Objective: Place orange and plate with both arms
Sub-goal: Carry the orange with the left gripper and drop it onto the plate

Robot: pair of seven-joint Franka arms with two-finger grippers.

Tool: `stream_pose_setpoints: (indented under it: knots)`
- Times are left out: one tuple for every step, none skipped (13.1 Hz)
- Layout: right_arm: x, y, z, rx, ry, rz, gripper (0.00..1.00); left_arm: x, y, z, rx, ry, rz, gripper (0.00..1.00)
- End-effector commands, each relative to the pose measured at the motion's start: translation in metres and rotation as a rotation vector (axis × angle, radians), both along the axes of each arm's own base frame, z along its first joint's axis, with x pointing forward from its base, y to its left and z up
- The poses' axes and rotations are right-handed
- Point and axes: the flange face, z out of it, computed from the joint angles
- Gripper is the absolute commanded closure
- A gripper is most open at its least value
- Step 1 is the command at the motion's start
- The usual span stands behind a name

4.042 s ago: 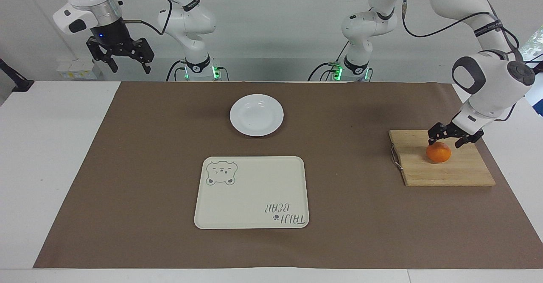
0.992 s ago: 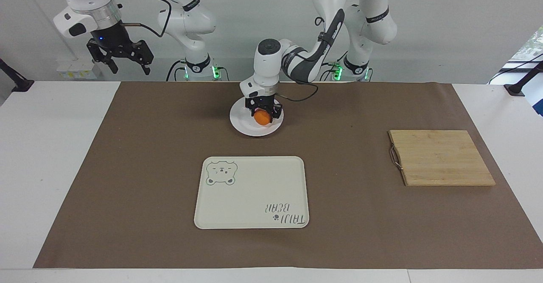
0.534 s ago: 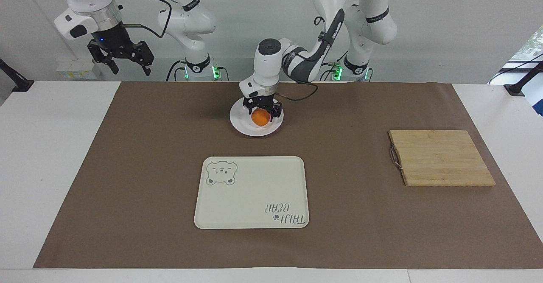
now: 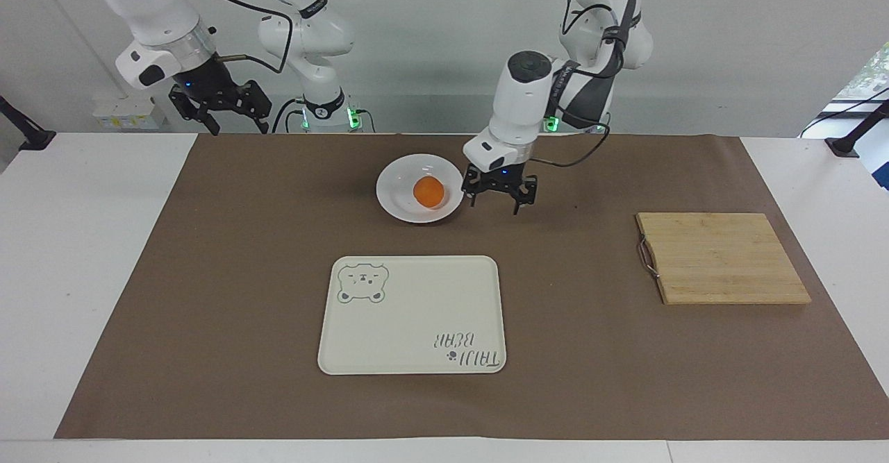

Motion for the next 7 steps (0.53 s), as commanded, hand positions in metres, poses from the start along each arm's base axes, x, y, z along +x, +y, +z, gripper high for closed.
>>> stream_pose_setpoints:
  knots:
    - [-0.005,0.010,-0.035,0.091,0.014,-0.019,0.00,0.025,0.074,0.025,0.033,-0.011,-0.032,0.00]
    - [-0.004,0.014,-0.049,0.136,0.010,-0.032,0.00,0.041,0.108,0.034,0.039,-0.022,-0.048,0.00]
    - [-0.004,0.019,-0.061,0.190,0.009,-0.047,0.00,0.054,0.134,0.046,0.046,-0.028,-0.064,0.00]
    - [-0.004,0.023,-0.070,0.231,0.007,-0.048,0.00,0.065,0.156,0.059,0.052,-0.025,-0.067,0.00]
    - [-0.005,0.026,-0.079,0.261,0.013,-0.054,0.00,0.071,0.171,0.076,0.057,-0.024,-0.074,0.00]
    - [-0.007,0.029,-0.091,0.293,0.021,-0.060,0.00,0.075,0.184,0.088,0.062,-0.015,-0.076,0.00]
    - [-0.011,0.030,-0.107,0.314,0.031,-0.045,0.00,0.076,0.190,0.099,0.065,-0.006,-0.078,0.00]
